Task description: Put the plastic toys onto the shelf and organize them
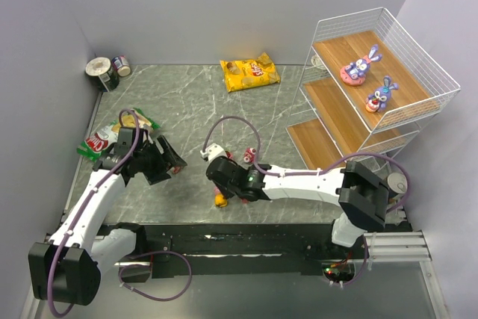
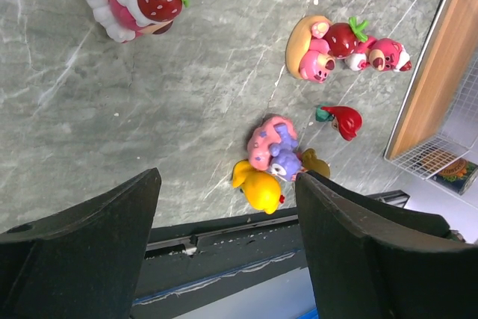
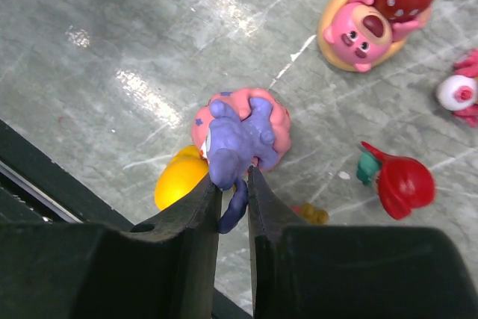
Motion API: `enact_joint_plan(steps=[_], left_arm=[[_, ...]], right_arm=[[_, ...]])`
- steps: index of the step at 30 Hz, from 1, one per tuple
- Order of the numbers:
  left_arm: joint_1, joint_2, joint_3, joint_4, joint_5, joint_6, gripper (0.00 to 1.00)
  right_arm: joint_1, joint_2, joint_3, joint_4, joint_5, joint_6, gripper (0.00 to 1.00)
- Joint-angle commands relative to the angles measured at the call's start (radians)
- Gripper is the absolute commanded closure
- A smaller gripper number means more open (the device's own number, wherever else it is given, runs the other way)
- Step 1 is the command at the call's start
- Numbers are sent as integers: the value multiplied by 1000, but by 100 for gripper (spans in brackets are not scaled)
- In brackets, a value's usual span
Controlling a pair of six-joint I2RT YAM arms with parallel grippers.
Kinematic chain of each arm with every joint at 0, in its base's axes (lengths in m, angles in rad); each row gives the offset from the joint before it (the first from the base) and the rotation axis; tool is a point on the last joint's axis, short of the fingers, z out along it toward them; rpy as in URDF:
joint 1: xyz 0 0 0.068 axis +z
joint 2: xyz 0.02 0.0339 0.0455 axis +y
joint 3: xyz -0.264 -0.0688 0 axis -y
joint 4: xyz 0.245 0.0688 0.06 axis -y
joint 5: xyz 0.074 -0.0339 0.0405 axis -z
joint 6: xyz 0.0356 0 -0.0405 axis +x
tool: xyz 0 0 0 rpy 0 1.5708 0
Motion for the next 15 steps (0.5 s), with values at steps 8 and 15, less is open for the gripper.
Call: enact_joint_plan(steps=[8,15], left_arm=[[11,12,61,26,35,49,21],[11,56,107,49,72,70,22]], right_arm=[[-123,-180,423,-380,44,-193,100],[-173,-173,802,-607,81,-332,100]])
